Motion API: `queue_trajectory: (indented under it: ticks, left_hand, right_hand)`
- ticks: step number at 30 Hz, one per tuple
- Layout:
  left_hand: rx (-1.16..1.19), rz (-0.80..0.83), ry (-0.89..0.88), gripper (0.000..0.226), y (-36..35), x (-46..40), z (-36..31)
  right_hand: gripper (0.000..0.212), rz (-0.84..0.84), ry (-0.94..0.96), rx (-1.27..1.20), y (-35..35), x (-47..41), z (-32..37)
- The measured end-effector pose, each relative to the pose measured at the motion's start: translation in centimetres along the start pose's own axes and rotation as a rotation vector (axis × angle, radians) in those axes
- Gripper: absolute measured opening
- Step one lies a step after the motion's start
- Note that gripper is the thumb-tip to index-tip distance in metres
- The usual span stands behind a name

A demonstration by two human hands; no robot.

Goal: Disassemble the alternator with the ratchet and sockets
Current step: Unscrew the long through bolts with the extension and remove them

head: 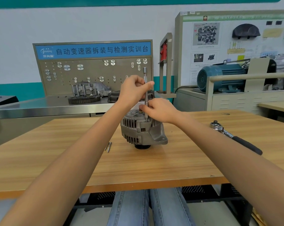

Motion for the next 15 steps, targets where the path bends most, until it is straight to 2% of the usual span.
queue_trajectory:
  ticks: [3,6,9,12,15]
  left_hand:
    - [-0.039,0.129,-0.026,0.016,-0.85,0.42,-0.29]
    - [0.087,0.169,0.024,0.023,-0.86,0.5,0.15]
    - [0.132,0.165,0.045,0.019,-0.51,0.43,0.28]
    - [0.108,0.138,0.039,0.005,-0.27,0.55,0.07]
    - [0.066,0.078,0.042,0.013,-0.04,0.51,0.02]
  right_hand:
    - [0.047,0.043,0.002,-0.009,0.0,0.0,-0.08]
    - [0.045,0.059,-0.002,-0.01,0.02,-0.06,-0.04]
    - [0.041,0.067,-0.031,-0.031,-0.14,-0.11,-0.24]
    - [0.037,0.03,-0.04,-0.057,-0.17,-0.01,-0.47]
    - [0.039,-0.022,-0.036,-0.076,0.05,0.1,-0.43]
Point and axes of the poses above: each hand's wrist, its own x-axis away from the middle knuckle, its own y-axis out of the back of the hand, z = x × y, the point moved 6 cm from there along -x, towards the middle knuckle, and after that the axes turned 3 degrees about y, right-handed, at the moved point
